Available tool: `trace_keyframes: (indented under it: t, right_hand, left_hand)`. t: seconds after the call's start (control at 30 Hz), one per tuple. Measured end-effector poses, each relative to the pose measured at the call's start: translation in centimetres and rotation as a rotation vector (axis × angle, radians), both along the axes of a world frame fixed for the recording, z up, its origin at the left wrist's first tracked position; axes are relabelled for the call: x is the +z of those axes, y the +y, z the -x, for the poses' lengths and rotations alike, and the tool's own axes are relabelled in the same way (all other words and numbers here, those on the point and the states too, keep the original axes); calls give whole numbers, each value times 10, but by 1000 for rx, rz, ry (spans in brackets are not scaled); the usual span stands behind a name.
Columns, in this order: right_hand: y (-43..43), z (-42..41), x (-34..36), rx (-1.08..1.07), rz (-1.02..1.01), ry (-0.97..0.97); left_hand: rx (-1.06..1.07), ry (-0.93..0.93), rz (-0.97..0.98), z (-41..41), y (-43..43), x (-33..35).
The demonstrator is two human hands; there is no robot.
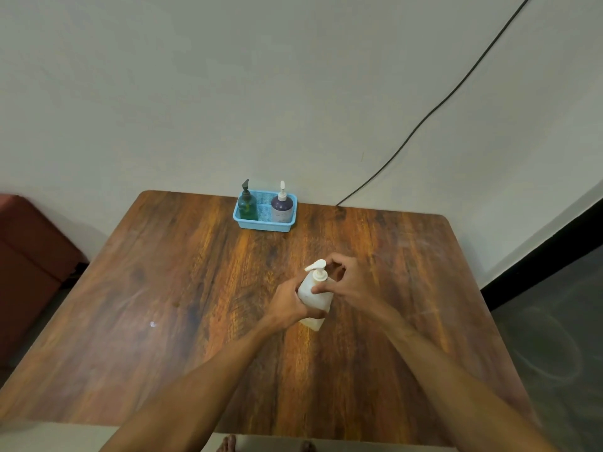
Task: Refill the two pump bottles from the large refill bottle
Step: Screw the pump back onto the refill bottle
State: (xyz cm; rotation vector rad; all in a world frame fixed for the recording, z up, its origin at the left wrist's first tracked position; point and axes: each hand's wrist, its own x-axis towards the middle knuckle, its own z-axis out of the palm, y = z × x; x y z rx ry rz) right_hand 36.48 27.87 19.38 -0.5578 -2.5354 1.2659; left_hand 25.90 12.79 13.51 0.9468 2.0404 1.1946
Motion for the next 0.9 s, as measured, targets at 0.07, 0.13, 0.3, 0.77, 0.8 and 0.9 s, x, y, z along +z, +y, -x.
trace_keyframes:
  t: [0.07, 0.13, 0.3, 0.77, 0.8, 0.9]
  right_hand:
    - [-1, -1, 1, -13, -22, 8]
    - [0, -2, 2, -5, 97, 38]
    - [3, -1, 6, -18, 234, 121]
    - [-3, 9, 14, -109, 244, 179]
    - [-5, 11, 13, -122, 225, 183]
    - [-7, 11, 15, -132, 237, 207]
  left_hand:
    - [3, 4, -13, -1, 1, 3]
    - [15, 13, -11, 0, 1, 4]
    - [13, 44, -13, 3, 0, 7]
    - [31, 51, -33, 8, 12, 21]
    - [31, 48, -28, 7, 12, 22]
    - [29, 47, -17, 6, 13, 21]
